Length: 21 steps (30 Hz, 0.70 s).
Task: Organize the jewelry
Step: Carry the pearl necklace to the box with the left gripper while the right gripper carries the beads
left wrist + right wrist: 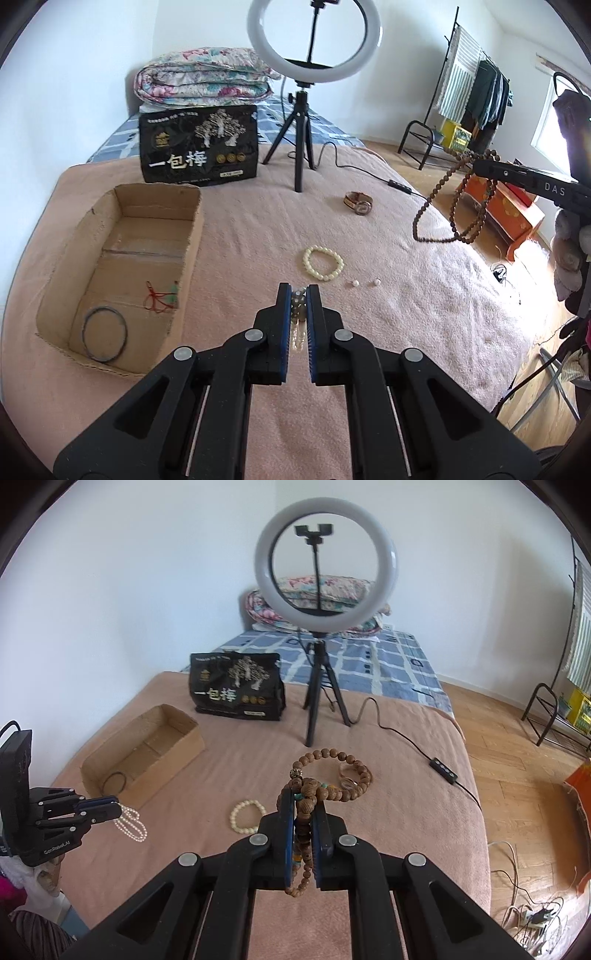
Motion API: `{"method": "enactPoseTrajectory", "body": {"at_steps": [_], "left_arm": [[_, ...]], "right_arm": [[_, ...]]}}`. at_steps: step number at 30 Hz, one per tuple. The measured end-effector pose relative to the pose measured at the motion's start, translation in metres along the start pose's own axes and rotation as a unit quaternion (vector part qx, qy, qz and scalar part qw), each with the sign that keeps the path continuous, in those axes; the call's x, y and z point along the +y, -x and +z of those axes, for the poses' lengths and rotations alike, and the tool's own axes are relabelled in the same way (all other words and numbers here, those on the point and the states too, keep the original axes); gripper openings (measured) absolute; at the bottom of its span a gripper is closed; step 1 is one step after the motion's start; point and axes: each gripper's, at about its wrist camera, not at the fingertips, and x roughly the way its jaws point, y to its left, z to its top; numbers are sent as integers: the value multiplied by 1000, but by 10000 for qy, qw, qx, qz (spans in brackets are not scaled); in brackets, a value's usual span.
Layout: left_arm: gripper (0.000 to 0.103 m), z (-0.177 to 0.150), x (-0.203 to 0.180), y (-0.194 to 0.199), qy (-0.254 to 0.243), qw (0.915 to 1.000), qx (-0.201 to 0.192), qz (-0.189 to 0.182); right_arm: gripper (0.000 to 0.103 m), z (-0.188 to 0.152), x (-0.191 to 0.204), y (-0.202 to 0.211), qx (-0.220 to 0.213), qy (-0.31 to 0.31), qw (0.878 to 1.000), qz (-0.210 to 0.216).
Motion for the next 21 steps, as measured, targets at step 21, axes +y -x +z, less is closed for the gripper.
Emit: {"method": "enactPoseTrajectory", "body": {"at_steps": [21], "left_arm": [[6,21,110,51,441,9937,-475,915]], "right_arm": [[5,60,110,-21,-322,602,9942,836]]}}
